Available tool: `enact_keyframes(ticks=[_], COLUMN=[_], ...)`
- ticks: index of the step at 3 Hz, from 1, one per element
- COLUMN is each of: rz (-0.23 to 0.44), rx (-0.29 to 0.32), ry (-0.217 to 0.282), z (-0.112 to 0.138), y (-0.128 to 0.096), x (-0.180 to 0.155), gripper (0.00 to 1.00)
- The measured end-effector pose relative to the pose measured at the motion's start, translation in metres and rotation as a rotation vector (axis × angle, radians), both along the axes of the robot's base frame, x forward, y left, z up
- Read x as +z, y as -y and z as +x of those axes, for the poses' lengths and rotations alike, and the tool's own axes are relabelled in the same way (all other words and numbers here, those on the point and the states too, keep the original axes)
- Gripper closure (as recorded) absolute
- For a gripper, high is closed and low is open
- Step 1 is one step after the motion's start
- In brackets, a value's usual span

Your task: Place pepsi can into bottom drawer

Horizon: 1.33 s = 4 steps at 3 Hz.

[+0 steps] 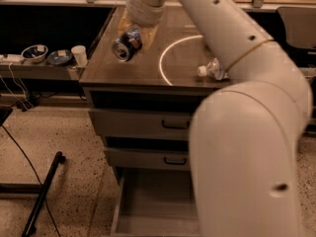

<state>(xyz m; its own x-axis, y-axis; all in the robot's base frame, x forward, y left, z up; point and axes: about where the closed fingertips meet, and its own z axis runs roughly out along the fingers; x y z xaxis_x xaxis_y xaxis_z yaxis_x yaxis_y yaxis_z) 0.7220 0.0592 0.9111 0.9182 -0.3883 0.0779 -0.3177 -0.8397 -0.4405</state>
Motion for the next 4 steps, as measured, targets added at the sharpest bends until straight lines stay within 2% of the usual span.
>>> enact_keyframes(ticks=[1, 2, 3, 4], rz=[0.066, 0.042, 0.049, 0.043], rx=[-0.205, -0.352, -0.401, -0.405], ry=[-0.070, -0.099, -0.175, -0.187], z=[-0.031, -0.082, -0.126, -0.130], y=[0.059, 0.082, 0.098, 0.102], x=[0.005, -0.005, -0.019, -0.025], gripper=[1.00, 1.00, 1.00, 1.00])
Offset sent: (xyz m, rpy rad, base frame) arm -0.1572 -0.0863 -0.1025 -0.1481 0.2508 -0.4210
